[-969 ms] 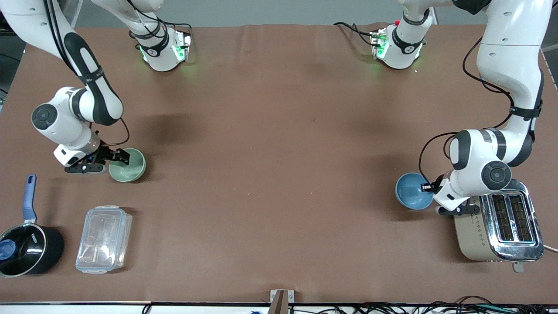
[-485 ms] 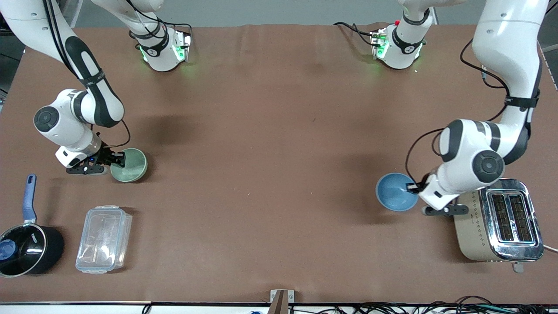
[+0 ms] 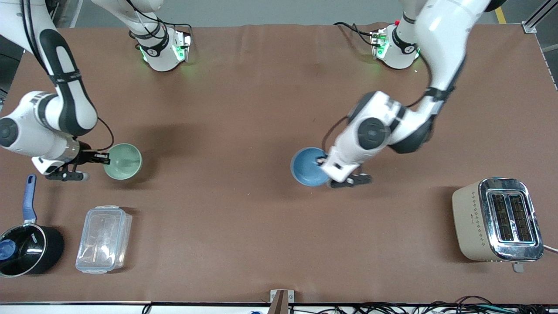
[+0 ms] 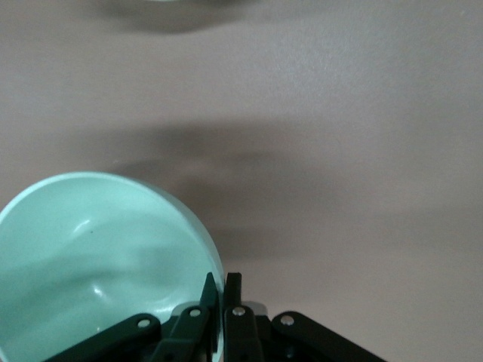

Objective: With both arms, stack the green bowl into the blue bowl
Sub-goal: 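Carry the green bowl and blue bowl toward each other at table center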

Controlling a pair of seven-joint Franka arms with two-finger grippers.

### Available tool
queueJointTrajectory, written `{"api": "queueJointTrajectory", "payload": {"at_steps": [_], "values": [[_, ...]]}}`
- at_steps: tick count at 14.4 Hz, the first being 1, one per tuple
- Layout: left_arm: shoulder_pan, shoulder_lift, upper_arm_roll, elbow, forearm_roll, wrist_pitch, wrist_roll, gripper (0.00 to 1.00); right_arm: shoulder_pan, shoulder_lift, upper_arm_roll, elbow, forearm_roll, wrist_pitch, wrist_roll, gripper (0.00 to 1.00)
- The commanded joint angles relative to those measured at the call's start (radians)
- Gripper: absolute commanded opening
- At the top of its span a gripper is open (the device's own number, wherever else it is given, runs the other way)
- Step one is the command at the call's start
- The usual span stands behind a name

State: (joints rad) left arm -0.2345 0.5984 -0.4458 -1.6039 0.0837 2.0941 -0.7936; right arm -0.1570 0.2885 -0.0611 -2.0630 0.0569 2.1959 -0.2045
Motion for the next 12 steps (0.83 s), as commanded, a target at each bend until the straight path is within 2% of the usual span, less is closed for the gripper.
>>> {"api": "queueJointTrajectory", "payload": {"at_steps": [1,3,6,7,8,9,12], "values": [[-0.092,0.134,0.004,0.117,0.001,0.033,-0.08,0.0,0.019,-0.051,0.012,0.069,0.008,-0.148,0.052,0.0],[-0.159,0.19,0.007,0.127,0.001,0.145,-0.14,0.0,0.051,-0.112,0.027,0.081,0.05,-0.203,0.088,0.0],[-0.195,0.23,0.006,0.127,-0.001,0.185,-0.182,0.05,0.065,-0.178,0.153,0.081,0.052,-0.226,0.259,0.0],[-0.196,0.233,0.007,0.127,-0.004,0.199,-0.185,0.24,0.068,-0.189,0.203,0.083,0.05,-0.225,0.319,0.0],[-0.197,0.231,0.007,0.127,0.001,0.202,-0.19,0.54,0.07,-0.195,0.251,0.083,0.049,-0.223,0.379,0.0],[-0.193,0.219,0.007,0.127,0.002,0.202,-0.193,1.0,0.071,-0.195,0.297,0.083,0.046,-0.216,0.451,0.0],[-0.14,0.105,0.042,0.128,0.008,0.173,-0.185,1.0,0.085,-0.186,0.464,0.084,0.044,-0.144,0.691,0.0]]}}
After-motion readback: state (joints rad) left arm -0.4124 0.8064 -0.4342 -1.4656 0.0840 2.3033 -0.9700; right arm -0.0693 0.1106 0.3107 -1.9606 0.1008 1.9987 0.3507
